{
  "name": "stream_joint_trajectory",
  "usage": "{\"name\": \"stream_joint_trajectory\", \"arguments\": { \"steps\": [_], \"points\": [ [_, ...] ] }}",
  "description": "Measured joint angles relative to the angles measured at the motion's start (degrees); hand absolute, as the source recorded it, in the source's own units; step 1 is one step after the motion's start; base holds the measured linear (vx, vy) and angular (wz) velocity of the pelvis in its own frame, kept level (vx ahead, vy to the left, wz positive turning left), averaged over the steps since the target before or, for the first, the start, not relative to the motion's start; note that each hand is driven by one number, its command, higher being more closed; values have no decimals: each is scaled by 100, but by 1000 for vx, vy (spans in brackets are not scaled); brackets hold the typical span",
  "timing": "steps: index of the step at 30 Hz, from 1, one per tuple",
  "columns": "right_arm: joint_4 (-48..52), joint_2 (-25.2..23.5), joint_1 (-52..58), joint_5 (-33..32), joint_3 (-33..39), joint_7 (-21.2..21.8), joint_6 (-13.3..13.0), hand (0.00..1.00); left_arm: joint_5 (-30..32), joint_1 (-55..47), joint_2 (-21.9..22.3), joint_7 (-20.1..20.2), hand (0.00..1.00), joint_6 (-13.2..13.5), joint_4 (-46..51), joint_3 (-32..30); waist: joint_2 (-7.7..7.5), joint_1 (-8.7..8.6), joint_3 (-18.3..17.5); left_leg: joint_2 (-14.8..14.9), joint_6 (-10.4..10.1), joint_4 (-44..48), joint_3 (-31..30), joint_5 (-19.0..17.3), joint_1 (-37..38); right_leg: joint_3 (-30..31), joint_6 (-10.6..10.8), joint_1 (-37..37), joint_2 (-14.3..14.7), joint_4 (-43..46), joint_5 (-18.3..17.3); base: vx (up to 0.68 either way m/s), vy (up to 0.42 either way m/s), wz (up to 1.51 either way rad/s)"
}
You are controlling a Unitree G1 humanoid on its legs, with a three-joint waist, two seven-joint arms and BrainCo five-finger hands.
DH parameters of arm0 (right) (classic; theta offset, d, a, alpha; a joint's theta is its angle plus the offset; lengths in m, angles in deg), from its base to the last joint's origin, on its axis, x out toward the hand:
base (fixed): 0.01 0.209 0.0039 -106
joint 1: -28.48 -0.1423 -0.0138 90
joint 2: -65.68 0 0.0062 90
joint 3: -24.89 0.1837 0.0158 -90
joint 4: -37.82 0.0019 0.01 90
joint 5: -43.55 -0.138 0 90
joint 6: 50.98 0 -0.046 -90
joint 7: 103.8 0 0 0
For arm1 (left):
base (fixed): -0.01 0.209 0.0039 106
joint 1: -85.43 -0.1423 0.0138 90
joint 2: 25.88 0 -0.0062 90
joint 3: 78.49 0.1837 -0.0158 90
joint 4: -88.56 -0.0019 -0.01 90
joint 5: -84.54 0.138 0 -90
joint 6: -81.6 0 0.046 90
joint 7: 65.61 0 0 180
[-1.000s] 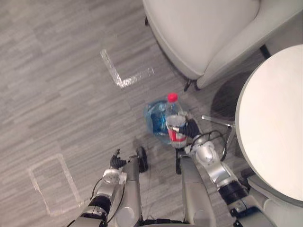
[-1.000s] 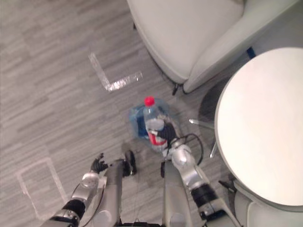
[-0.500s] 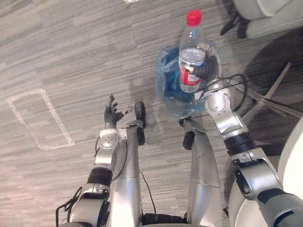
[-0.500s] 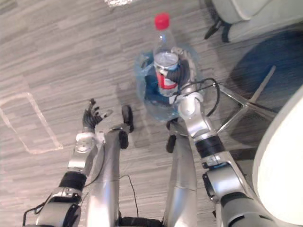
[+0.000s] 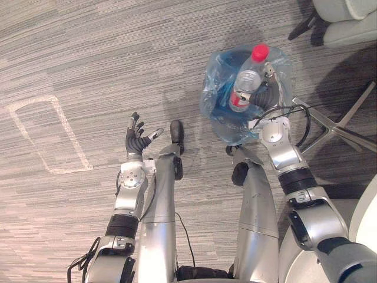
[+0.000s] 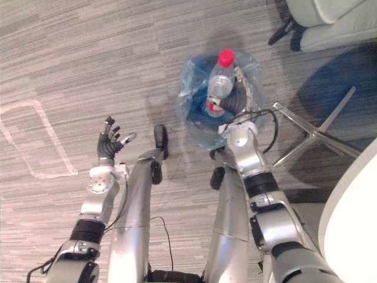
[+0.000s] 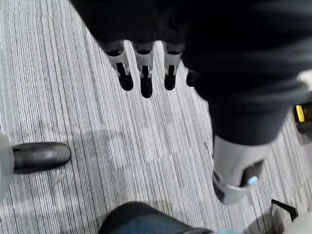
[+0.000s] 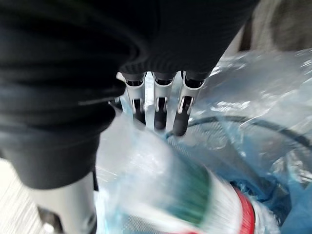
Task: Gather rubbish on tea table into small bin, then transfer packed bag to large trash can.
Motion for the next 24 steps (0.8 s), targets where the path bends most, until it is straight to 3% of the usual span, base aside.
{"name": "stream_joint_trajectory", "arguments": {
  "steps": [7, 16, 24],
  "points": [
    [608, -165, 470, 387, -82, -27, -20, 0, 96, 39, 69, 4, 0, -34, -82, 1, -5, -79, -10, 109, -9, 5, 46, 2, 170, 53, -40, 128, 111, -25, 27, -5, -11, -8],
    [743, -182, 1124, 1502, -670, 199, -86, 0, 213, 45, 68, 4, 0, -46, -460, 119, -83, -118, -279, 285, -17, -25, 84, -20, 274, 68, -41, 260, 298, -241, 72, -8, -16, -9],
    [-512, -626, 1093, 2509, -1524, 502, -112, 0, 258, 434, 86, 88, 0, -42, -2049, 107, -217, -121, -469, 348, -35, -139, 160, -39, 304, 90, -14, 346, 361, -522, 228, 14, 6, -7]
  ]
}}
